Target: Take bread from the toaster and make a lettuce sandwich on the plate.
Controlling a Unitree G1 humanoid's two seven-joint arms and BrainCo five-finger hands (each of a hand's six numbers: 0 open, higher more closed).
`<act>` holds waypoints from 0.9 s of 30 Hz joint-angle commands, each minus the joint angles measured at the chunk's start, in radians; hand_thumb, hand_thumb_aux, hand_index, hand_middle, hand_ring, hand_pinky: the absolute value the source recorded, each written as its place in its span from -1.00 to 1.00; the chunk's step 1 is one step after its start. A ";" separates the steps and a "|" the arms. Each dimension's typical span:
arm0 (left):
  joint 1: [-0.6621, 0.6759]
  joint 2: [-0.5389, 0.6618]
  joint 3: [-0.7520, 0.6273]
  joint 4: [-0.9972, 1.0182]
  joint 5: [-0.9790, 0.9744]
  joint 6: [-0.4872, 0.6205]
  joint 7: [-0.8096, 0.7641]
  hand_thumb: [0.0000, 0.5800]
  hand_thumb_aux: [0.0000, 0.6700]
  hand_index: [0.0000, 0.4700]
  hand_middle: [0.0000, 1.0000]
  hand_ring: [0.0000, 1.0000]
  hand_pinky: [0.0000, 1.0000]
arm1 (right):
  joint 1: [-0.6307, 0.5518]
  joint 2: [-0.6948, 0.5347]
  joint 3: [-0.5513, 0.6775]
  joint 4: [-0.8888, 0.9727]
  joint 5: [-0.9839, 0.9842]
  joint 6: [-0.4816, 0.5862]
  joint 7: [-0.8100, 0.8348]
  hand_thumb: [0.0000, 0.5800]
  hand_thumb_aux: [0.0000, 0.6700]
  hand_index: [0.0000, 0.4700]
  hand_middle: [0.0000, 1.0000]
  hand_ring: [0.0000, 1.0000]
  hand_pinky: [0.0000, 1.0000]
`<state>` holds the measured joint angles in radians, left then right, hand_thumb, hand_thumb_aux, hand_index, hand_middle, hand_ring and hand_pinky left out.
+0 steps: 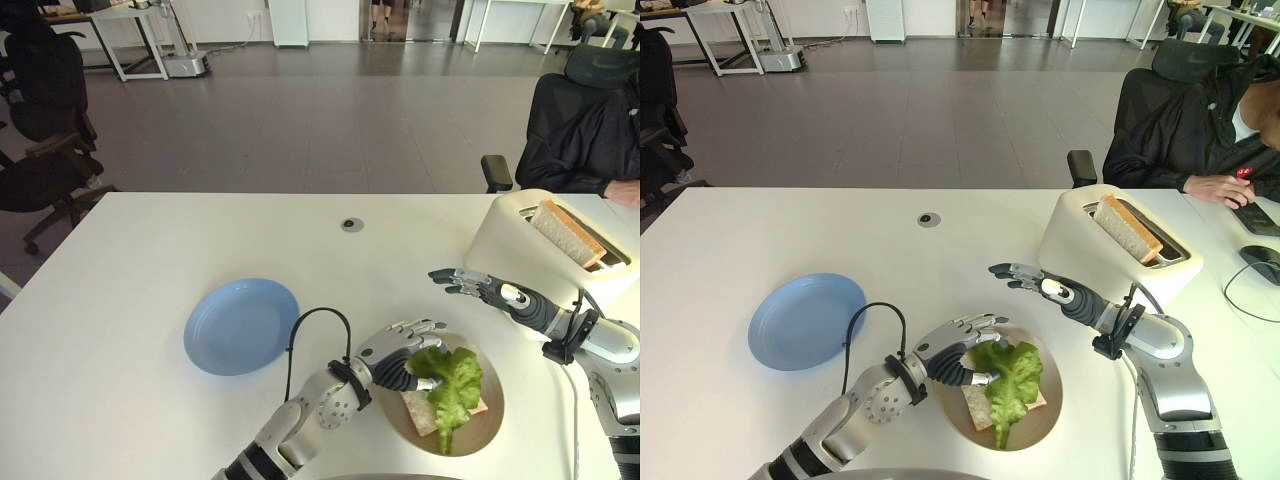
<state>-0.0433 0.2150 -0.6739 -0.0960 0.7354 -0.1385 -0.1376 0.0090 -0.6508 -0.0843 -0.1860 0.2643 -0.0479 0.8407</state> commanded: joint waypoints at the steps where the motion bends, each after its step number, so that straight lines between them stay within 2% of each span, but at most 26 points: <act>1: 0.020 0.037 0.030 -0.049 0.002 -0.019 -0.006 -1.00 -1.00 -1.00 -1.00 -1.00 -1.00 | -0.010 -0.006 0.007 0.002 0.000 0.000 0.012 -1.00 -1.00 -1.00 -1.00 -1.00 -1.00; 7: 0.038 0.069 0.074 -0.118 -0.001 -0.016 -0.018 -1.00 -1.00 -1.00 -1.00 -1.00 -1.00 | -0.003 -0.010 -0.009 0.001 -0.003 -0.010 0.012 -1.00 -1.00 -1.00 -1.00 -1.00 -1.00; 10: 0.062 0.080 0.087 -0.168 0.012 -0.011 -0.018 -1.00 -1.00 -1.00 -1.00 -1.00 -1.00 | -0.023 -0.034 -0.060 0.011 -0.045 -0.086 -0.018 -1.00 -1.00 -1.00 -1.00 -1.00 -1.00; 11: 0.074 0.083 0.089 -0.187 0.015 -0.011 -0.018 -1.00 -1.00 -1.00 -1.00 -1.00 -1.00 | -0.038 -0.051 -0.093 0.018 -0.076 -0.120 -0.047 -1.00 -1.00 -1.00 -1.00 -1.00 -1.00; 13: 0.116 0.080 0.096 -0.230 -0.004 -0.014 -0.010 -0.85 -0.92 -0.92 -1.00 -1.00 -1.00 | -0.072 -0.103 -0.190 0.037 -0.173 -0.183 -0.141 -1.00 -1.00 -1.00 -1.00 -1.00 -1.00; 14: 0.146 0.073 0.102 -0.252 -0.026 -0.019 0.001 -0.83 -0.91 -0.91 -1.00 -1.00 -1.00 | -0.090 -0.137 -0.243 0.051 -0.226 -0.207 -0.192 -1.00 -1.00 -1.00 -1.00 -1.00 -1.00; 16: 0.201 0.058 0.121 -0.290 -0.062 -0.025 0.029 -1.00 -1.00 -1.00 -1.00 -1.00 -1.00 | -0.135 -0.201 -0.307 0.108 -0.330 -0.247 -0.283 -1.00 -1.00 -1.00 -1.00 -1.00 -1.00; 17: 0.227 0.053 0.137 -0.311 -0.081 -0.031 0.047 -1.00 -1.00 -1.00 -1.00 -1.00 -1.00 | -0.158 -0.240 -0.321 0.154 -0.396 -0.269 -0.335 -1.00 -1.00 -1.00 -1.00 -1.00 -1.00; 21: 0.270 0.047 0.227 -0.376 -0.171 -0.058 0.083 -1.00 -1.00 -1.00 -1.00 -1.00 -1.00 | -0.152 -0.379 -0.270 0.375 -0.679 -0.287 -0.506 -1.00 -1.00 -1.00 -1.00 -1.00 -1.00; 26: 0.297 0.046 0.267 -0.403 -0.202 -0.096 0.096 -1.00 -1.00 -1.00 -1.00 -1.00 -1.00 | -0.094 -0.355 -0.213 0.422 -0.660 -0.266 -0.488 -1.00 -1.00 -1.00 -1.00 -1.00 -1.00; 27: 0.309 0.047 0.283 -0.415 -0.212 -0.102 0.099 -1.00 -1.00 -1.00 -1.00 -1.00 -1.00 | -0.095 -0.353 -0.199 0.429 -0.657 -0.261 -0.485 -0.77 -0.88 -0.88 -1.00 -1.00 -1.00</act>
<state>0.2366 0.2559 -0.4191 -0.4849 0.5462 -0.2311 -0.0473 -0.0894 -1.0144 -0.3119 0.2291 -0.4005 -0.3202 0.3440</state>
